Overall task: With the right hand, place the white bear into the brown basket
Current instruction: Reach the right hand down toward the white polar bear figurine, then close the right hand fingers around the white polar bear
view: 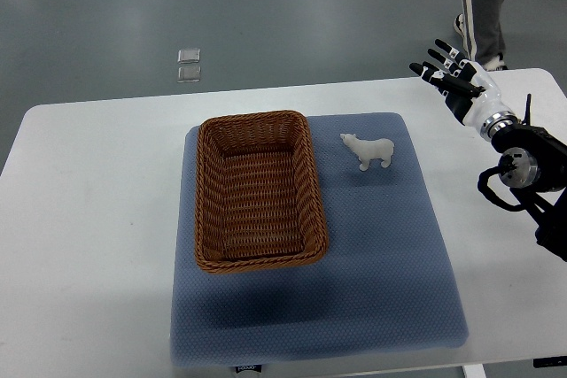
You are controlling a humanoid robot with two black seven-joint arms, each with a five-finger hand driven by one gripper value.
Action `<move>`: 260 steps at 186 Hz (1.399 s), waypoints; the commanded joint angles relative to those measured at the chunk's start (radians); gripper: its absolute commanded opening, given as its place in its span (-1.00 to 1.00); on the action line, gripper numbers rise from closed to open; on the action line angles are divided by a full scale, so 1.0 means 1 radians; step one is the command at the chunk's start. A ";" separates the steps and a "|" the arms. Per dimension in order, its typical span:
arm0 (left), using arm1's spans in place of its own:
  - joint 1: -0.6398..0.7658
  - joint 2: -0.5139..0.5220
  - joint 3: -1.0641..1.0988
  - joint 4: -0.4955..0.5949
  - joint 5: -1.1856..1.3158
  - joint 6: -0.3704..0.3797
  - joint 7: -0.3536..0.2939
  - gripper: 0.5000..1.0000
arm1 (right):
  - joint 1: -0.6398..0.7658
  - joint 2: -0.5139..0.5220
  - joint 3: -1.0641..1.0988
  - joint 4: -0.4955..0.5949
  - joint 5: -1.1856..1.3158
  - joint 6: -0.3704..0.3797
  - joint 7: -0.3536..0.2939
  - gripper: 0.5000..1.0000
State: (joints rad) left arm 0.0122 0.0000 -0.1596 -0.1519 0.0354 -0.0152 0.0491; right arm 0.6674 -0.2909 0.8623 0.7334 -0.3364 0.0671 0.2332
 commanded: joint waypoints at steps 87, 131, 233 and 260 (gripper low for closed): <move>0.000 0.000 0.000 0.000 0.000 0.000 0.000 1.00 | 0.009 0.004 -0.085 0.011 -0.079 0.008 0.000 0.73; 0.000 0.000 0.000 0.000 0.000 0.000 0.000 1.00 | 0.047 -0.039 -0.177 0.073 -0.299 0.008 0.000 0.73; 0.000 0.000 0.000 0.000 0.000 0.000 0.000 1.00 | 0.121 -0.162 -0.373 0.146 -0.789 0.089 0.034 0.73; 0.000 0.000 0.000 0.000 0.000 0.000 0.000 1.00 | 0.139 -0.171 -0.381 0.146 -0.849 0.085 0.031 0.73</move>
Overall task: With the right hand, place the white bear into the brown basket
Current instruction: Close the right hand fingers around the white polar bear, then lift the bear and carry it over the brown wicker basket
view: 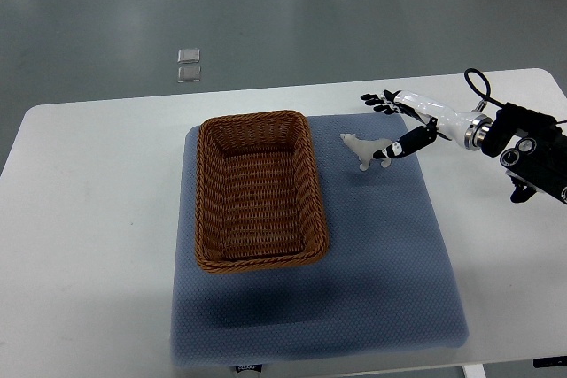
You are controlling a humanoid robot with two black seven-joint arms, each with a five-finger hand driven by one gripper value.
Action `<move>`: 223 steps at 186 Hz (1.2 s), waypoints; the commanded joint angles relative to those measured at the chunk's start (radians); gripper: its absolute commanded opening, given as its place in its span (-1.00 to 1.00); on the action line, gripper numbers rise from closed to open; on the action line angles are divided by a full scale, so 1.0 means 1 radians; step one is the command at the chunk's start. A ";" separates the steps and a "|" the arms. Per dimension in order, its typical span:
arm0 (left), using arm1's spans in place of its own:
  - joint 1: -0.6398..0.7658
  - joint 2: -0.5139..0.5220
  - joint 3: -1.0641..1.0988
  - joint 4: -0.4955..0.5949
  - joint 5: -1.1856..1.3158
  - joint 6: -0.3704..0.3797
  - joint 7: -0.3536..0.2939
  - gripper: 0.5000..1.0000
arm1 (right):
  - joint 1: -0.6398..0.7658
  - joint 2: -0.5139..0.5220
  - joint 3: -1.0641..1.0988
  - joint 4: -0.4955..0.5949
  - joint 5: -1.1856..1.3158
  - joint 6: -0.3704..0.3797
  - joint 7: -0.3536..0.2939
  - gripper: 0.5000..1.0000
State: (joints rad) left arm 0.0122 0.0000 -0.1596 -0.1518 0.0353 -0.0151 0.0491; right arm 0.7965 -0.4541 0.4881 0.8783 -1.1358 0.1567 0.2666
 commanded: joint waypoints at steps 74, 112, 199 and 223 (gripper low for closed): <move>0.000 0.000 0.000 0.000 0.000 0.000 0.000 1.00 | 0.010 0.006 -0.052 -0.001 -0.177 -0.068 -0.012 0.56; 0.000 0.000 -0.001 0.000 0.000 0.000 0.000 1.00 | 0.012 0.006 -0.083 -0.002 -0.211 -0.080 -0.014 0.30; 0.000 0.000 0.000 0.000 0.000 0.000 0.000 1.00 | 0.010 0.006 -0.106 -0.002 -0.249 -0.081 -0.014 -0.34; 0.000 0.000 0.000 0.000 0.000 0.000 0.000 1.00 | 0.010 0.006 -0.106 -0.010 -0.255 -0.114 -0.014 -0.82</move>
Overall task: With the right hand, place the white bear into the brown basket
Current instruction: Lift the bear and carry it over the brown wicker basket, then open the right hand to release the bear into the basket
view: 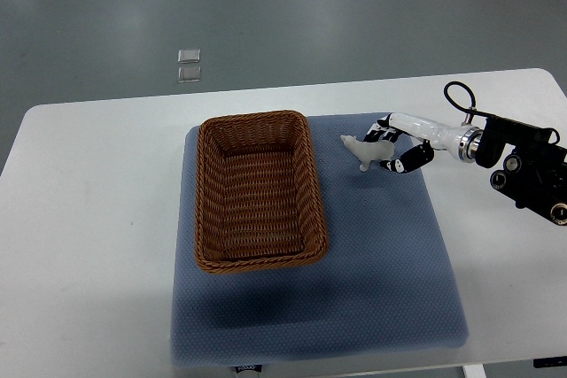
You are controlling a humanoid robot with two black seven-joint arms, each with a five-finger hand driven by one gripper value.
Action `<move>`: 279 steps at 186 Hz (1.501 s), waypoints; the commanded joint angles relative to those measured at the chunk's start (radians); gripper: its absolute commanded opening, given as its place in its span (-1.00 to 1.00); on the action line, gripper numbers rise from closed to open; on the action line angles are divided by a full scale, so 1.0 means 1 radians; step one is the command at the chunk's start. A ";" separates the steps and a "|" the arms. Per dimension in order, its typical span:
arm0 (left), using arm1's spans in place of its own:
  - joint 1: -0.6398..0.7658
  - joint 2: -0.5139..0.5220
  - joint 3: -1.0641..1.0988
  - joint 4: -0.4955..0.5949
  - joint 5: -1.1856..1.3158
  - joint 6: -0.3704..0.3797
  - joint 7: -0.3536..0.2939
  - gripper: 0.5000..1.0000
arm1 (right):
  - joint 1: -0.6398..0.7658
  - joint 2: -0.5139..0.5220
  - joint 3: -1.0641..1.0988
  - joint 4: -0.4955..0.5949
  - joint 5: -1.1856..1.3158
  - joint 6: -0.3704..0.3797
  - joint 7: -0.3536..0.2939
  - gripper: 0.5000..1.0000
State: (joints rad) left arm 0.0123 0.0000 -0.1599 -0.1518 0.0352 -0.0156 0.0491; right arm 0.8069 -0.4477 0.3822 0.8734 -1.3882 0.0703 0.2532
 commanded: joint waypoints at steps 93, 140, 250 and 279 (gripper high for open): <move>0.000 0.000 0.000 0.000 0.000 0.000 0.000 1.00 | 0.106 -0.017 0.014 0.087 0.012 -0.099 0.009 -1.00; 0.000 0.000 0.000 0.000 0.000 0.000 0.000 1.00 | 0.181 0.046 0.009 0.122 0.011 -0.090 0.012 -0.88; 0.000 0.000 0.000 0.000 0.000 0.000 0.000 1.00 | 0.176 0.107 0.004 0.122 0.011 -0.099 0.054 0.44; 0.000 0.000 -0.001 0.000 0.000 0.000 0.000 1.00 | 0.164 0.095 0.024 0.121 0.025 -0.101 0.051 0.48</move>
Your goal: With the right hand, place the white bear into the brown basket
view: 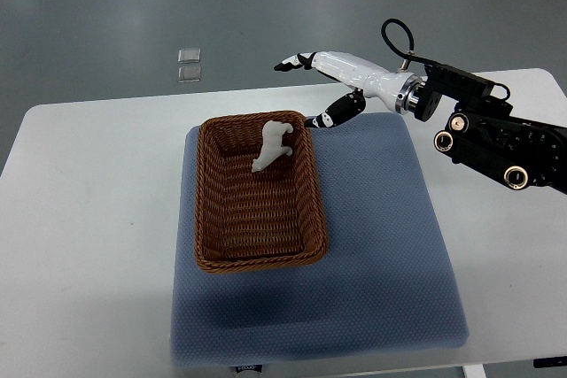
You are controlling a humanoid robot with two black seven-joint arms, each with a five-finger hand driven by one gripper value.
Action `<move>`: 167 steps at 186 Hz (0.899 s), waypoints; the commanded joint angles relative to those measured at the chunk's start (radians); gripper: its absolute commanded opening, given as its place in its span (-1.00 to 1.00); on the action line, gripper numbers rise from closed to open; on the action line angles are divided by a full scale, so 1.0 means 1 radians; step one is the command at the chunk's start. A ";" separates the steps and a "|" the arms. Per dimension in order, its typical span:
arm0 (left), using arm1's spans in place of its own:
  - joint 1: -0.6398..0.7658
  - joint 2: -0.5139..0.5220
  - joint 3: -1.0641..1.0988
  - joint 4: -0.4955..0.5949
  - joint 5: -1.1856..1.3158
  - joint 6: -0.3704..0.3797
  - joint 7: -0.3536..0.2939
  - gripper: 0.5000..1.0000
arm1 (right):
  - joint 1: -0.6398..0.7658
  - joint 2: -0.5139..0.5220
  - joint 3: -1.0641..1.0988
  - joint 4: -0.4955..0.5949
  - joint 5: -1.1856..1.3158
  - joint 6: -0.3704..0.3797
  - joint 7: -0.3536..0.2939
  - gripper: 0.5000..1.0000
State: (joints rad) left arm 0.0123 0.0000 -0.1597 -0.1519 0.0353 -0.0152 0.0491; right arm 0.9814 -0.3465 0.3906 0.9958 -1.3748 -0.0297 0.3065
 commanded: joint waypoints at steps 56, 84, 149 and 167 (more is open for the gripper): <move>0.000 0.000 0.000 0.000 0.000 0.000 0.000 1.00 | -0.153 0.004 0.206 -0.066 0.250 -0.006 -0.007 0.60; 0.000 0.000 0.000 0.000 0.000 0.000 0.000 1.00 | -0.208 0.001 0.292 -0.114 0.477 -0.006 -0.007 0.63; 0.000 0.000 0.000 0.000 0.000 0.000 0.000 1.00 | -0.273 -0.031 0.346 -0.187 0.896 -0.001 -0.007 0.67; 0.000 0.000 0.000 0.000 0.000 0.000 0.000 1.00 | -0.273 -0.032 0.346 -0.192 0.985 0.002 -0.007 0.68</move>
State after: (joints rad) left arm 0.0123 0.0000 -0.1596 -0.1519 0.0353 -0.0154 0.0491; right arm 0.7116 -0.3753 0.7359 0.8097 -0.4898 -0.0314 0.2991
